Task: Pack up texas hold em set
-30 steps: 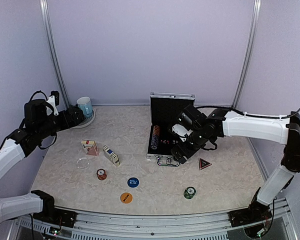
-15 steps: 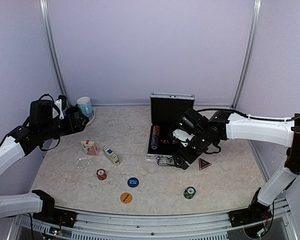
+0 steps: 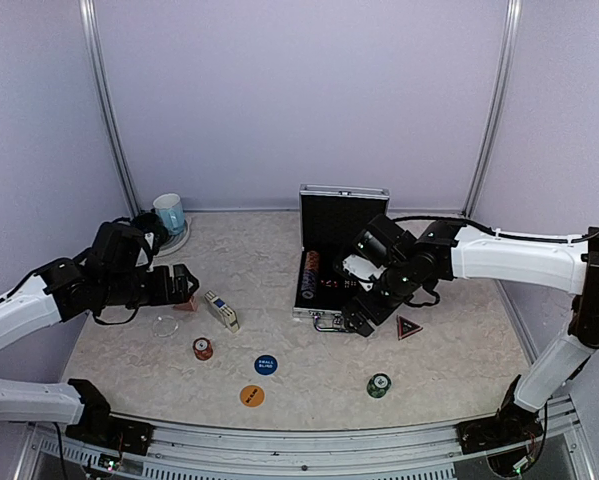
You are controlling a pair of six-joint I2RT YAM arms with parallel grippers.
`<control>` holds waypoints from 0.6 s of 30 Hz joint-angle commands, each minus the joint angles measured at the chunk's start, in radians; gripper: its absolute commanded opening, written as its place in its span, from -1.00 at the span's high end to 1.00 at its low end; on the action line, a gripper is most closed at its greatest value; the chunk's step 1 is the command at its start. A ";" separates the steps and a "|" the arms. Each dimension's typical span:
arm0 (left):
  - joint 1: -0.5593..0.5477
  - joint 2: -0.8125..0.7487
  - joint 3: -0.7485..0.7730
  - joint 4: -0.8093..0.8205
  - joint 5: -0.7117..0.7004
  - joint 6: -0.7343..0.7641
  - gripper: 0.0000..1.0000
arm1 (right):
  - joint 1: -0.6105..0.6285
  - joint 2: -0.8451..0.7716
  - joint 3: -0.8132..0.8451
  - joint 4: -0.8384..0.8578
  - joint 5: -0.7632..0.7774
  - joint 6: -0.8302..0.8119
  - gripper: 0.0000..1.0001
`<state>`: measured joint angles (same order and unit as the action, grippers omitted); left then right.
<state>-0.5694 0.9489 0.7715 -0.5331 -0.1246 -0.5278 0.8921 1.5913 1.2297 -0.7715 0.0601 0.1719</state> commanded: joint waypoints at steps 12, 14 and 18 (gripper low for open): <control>-0.243 0.149 -0.071 -0.073 -0.147 -0.258 -0.98 | 0.010 0.026 -0.021 0.119 -0.037 -0.043 -0.98; -0.244 0.157 -0.088 -0.047 -0.143 -0.262 -0.98 | 0.011 0.034 -0.015 0.138 -0.048 -0.045 -0.98; -0.244 0.197 -0.097 0.004 -0.146 -0.258 -0.98 | 0.010 0.069 0.022 0.168 -0.058 -0.035 -0.98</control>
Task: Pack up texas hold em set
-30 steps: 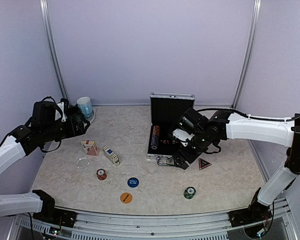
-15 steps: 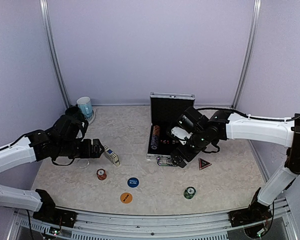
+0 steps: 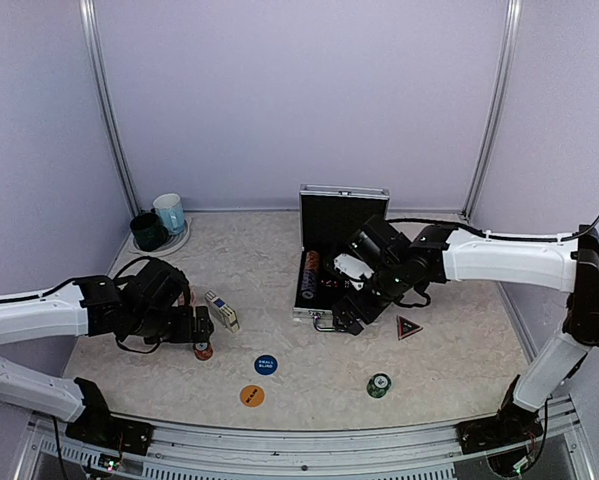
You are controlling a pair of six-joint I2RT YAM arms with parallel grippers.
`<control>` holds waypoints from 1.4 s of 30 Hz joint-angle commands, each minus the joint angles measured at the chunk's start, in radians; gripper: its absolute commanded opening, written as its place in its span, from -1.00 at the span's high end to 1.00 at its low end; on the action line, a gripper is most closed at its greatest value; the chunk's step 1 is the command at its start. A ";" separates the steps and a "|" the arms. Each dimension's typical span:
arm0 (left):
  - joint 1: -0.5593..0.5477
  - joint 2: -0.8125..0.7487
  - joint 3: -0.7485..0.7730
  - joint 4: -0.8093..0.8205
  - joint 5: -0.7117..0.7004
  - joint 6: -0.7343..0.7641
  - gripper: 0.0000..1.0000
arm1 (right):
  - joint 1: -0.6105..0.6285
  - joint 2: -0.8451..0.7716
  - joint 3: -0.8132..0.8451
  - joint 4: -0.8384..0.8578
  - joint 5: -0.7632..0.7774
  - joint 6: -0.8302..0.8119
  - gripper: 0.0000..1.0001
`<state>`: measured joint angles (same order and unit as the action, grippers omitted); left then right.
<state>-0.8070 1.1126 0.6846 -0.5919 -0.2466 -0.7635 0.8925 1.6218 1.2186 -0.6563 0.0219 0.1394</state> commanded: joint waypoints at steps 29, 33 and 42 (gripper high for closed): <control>0.014 -0.207 -0.002 0.027 -0.158 -0.094 -0.98 | 0.180 0.657 0.525 0.545 -0.063 -0.021 -0.79; 0.015 -0.209 0.001 0.032 -0.164 -0.090 -0.98 | 0.181 0.688 0.521 0.612 -0.079 -0.015 -0.71; 0.015 -0.212 -0.001 0.027 -0.170 -0.084 -0.98 | 0.183 0.752 0.550 0.653 -0.092 0.004 -0.32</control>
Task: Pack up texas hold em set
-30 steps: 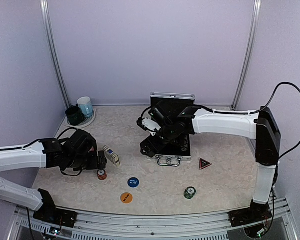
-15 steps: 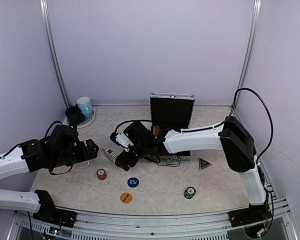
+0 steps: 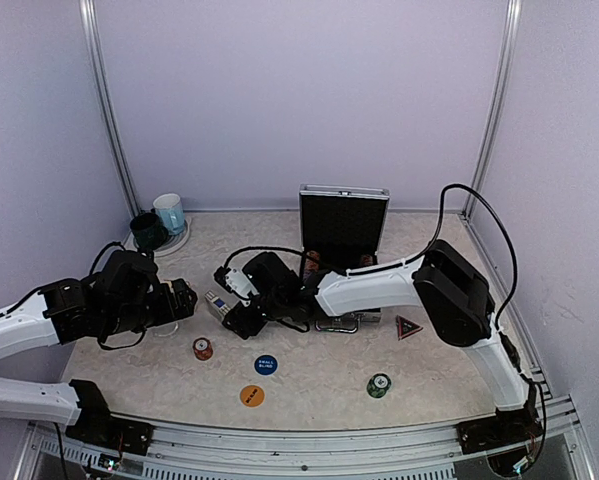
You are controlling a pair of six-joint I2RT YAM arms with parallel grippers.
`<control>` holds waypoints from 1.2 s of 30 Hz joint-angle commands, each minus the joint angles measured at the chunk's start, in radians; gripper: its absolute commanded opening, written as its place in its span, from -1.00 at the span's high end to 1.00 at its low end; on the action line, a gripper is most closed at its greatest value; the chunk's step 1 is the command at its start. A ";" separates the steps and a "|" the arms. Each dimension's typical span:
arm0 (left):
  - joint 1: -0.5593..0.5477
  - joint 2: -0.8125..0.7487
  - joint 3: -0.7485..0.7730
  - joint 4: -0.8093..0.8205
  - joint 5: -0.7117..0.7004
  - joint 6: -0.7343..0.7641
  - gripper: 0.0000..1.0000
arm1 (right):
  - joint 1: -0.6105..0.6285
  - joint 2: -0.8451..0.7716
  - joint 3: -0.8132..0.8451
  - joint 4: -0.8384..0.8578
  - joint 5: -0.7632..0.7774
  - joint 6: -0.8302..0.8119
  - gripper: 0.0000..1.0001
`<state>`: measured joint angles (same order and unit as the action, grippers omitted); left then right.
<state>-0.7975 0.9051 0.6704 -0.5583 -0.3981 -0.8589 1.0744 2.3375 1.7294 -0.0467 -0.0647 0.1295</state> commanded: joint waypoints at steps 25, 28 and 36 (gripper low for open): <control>0.007 -0.058 -0.011 0.001 -0.046 0.023 -0.98 | -0.098 -0.258 0.063 -0.348 -0.192 0.053 0.99; 0.007 -0.063 -0.015 0.006 -0.057 0.032 -0.98 | -0.171 -0.314 0.045 -0.486 -0.261 0.029 0.99; 0.007 -0.014 -0.010 0.049 -0.045 0.062 -0.98 | -0.343 -0.513 -0.131 -0.602 -0.302 -0.088 0.99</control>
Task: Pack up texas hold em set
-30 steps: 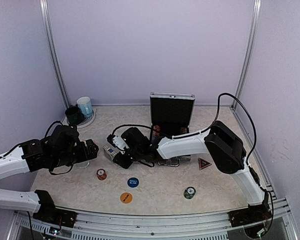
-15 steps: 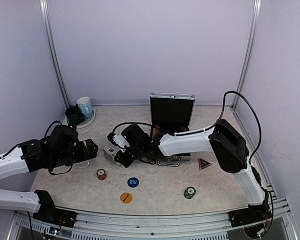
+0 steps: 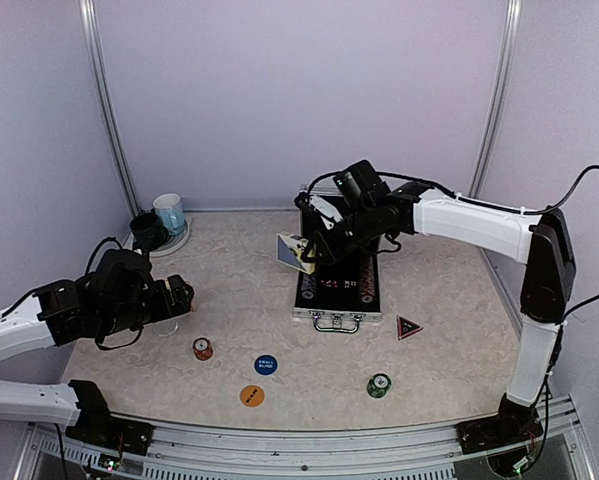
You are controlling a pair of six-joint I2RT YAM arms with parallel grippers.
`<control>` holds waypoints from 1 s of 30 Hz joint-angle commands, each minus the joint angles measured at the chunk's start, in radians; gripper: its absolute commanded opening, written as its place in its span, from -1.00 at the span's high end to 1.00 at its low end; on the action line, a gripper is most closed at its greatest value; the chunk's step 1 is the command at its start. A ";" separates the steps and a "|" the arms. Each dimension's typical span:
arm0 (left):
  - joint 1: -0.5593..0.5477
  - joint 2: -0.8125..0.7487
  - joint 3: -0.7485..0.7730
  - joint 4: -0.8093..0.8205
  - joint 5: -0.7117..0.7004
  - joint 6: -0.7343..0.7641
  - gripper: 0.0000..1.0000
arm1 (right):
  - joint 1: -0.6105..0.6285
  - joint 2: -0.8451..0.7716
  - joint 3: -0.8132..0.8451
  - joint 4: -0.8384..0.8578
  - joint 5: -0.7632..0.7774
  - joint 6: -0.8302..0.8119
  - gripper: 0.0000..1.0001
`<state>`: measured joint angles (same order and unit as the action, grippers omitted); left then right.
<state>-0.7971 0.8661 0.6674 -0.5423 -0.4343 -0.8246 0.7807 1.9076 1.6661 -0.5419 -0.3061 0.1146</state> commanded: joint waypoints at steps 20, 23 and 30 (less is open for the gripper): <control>0.009 0.065 -0.008 0.070 0.014 0.038 -0.98 | -0.126 -0.158 -0.251 -0.126 0.047 -0.202 0.89; 0.009 0.064 -0.009 0.068 0.014 0.038 -0.98 | -0.147 -0.134 -0.237 -0.129 0.033 -0.231 0.89; 0.009 0.062 -0.009 0.064 0.011 0.038 -0.98 | -0.166 -0.080 -0.211 -0.135 -0.004 -0.299 0.89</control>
<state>-0.7971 0.9287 0.6674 -0.4873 -0.4252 -0.8017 0.6250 1.8000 1.4128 -0.6983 -0.2695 -0.1238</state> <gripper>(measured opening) 0.989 0.161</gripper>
